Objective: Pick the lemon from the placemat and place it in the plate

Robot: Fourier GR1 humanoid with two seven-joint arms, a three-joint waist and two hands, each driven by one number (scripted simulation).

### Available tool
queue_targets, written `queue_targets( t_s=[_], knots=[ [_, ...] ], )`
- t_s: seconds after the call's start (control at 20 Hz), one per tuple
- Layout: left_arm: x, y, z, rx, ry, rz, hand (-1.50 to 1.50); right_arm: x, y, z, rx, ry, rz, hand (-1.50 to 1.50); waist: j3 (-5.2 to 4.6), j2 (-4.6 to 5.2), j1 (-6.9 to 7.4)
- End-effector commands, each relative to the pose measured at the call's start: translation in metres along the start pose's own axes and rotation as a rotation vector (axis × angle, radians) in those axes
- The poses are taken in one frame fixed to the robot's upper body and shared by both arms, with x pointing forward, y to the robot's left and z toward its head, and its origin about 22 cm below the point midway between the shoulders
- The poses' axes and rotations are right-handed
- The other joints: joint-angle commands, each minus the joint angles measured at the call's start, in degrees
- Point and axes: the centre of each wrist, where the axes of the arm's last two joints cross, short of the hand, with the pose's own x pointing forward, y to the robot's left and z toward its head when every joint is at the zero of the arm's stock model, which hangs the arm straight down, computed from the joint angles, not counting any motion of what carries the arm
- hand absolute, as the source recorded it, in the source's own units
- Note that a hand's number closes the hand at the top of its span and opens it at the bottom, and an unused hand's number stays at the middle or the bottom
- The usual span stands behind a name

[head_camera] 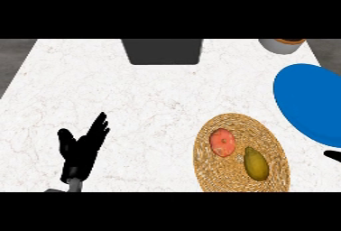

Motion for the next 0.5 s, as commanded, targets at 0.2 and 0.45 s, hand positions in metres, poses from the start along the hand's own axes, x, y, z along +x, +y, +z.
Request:
queue_targets(
  t_s=[0.2,0.45],
  knots=[
    [-0.008,0.001,0.001,0.022,0.016,-0.001,0.00,0.048,-0.009,0.002,0.383,0.124,0.278,-1.50,-0.06,-0.23,-0.68],
    [0.023,0.013,-0.030,0.016,0.005,-0.007,0.00,0.060,0.039,-0.003,0.435,0.194,0.374,-1.50,-0.01,0.10,-0.36]
  ],
)
